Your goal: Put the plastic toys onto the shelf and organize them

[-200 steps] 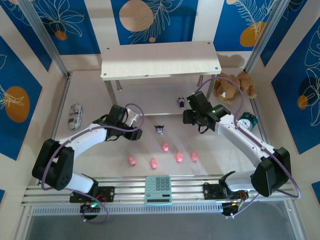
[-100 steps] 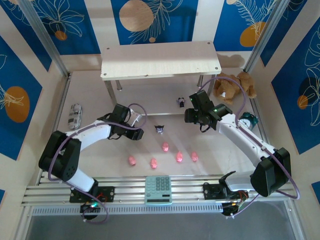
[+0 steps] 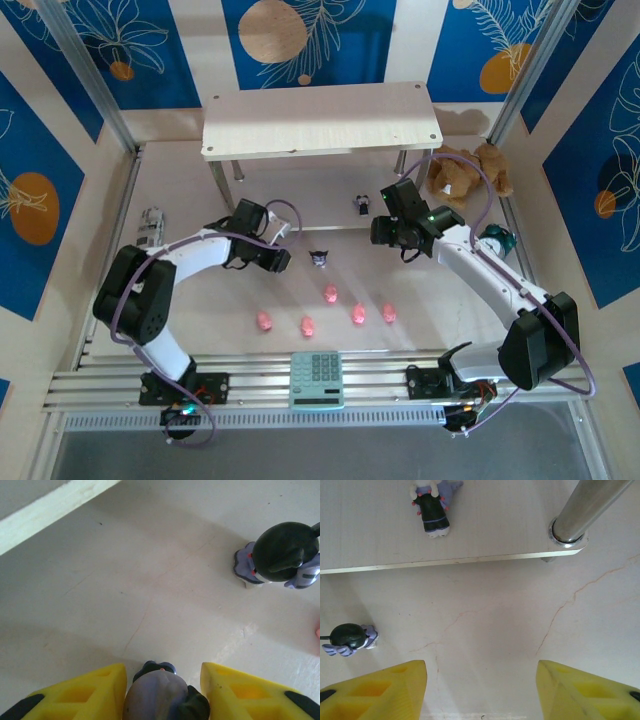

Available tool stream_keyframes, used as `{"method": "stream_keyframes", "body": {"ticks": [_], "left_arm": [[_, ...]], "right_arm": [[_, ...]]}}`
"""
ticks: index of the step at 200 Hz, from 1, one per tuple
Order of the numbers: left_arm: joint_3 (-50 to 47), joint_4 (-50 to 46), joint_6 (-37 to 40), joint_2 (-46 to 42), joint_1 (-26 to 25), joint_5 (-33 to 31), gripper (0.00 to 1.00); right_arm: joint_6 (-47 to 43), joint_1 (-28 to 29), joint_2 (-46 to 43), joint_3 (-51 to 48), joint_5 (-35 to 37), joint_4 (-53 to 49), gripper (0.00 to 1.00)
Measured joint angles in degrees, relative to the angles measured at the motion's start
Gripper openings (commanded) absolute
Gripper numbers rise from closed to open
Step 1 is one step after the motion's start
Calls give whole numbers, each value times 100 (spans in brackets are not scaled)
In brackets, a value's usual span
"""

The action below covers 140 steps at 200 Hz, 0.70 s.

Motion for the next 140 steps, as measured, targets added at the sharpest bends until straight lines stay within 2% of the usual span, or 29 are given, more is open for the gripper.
{"method": "stream_keyframes", "body": {"ticks": [41,88,140], "left_arm": [[66,-127,129,20,0,59,30],[63,-330,199,-151,0,44,29],[105,-417,472,-1027,-33,-245,30]], "right_arm": [[2,-37,0,0,-20,2,60],[2,-42,0,0,-85,22,60],[4,-31,0,-76,-107,42,60]]}}
